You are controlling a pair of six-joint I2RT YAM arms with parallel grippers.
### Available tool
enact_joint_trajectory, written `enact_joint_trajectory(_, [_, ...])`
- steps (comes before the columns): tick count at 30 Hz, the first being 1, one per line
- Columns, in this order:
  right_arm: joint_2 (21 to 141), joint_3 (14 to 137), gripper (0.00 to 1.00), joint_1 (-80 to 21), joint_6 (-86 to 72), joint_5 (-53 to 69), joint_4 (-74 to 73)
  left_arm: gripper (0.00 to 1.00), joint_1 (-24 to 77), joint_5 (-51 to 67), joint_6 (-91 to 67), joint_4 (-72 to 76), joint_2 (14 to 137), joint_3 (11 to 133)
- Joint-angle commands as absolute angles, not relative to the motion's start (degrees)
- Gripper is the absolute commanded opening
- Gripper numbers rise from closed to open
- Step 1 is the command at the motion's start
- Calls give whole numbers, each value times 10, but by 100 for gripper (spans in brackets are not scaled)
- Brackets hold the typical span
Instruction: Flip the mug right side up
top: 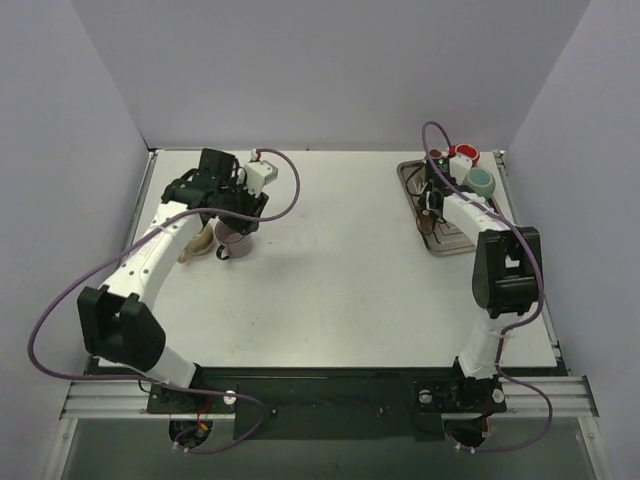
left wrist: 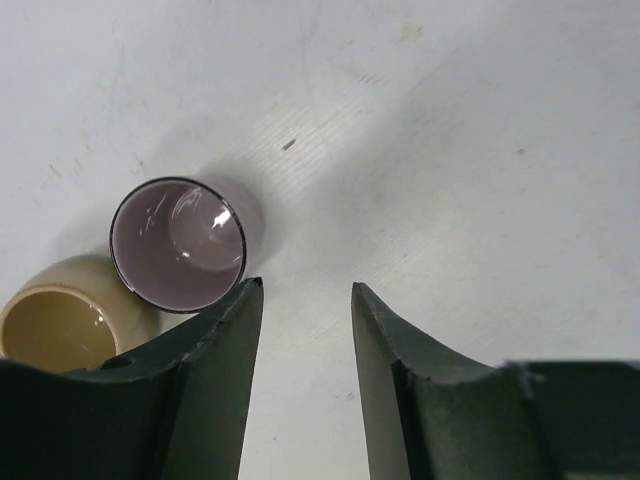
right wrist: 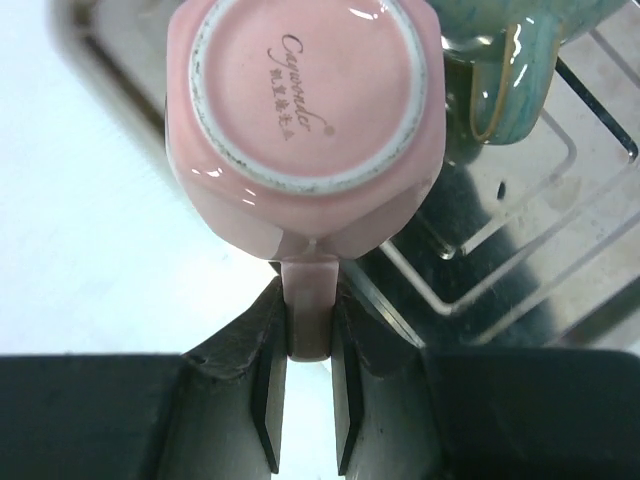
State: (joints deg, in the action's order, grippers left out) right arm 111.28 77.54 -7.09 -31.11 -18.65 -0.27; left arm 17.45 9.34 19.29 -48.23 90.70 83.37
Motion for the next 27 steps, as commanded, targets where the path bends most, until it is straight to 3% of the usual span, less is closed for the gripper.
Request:
enact_joint_trajectory(1, [941, 760, 0, -110, -245, -124, 81, 53, 169, 223, 142, -451, 808, 843])
enact_joint_trajectory(5, [810, 694, 0, -166, -216, -72, 129, 62, 164, 309, 73, -394, 739, 827])
enact_joint_trajectory(9, [704, 621, 0, -207, -302, -5, 225, 72, 156, 393, -27, -323, 684, 809])
enact_joint_trajectory(14, [614, 560, 0, -300, -410, 33, 387, 73, 149, 501, -191, -223, 664, 797])
enact_joint_trajectory(20, [603, 566, 0, -419, -427, 38, 427, 84, 148, 590, -395, 28, 671, 750])
enact_joint_trajectory(27, [656, 602, 0, -488, -451, 67, 442, 86, 151, 582, -418, 52, 677, 747])
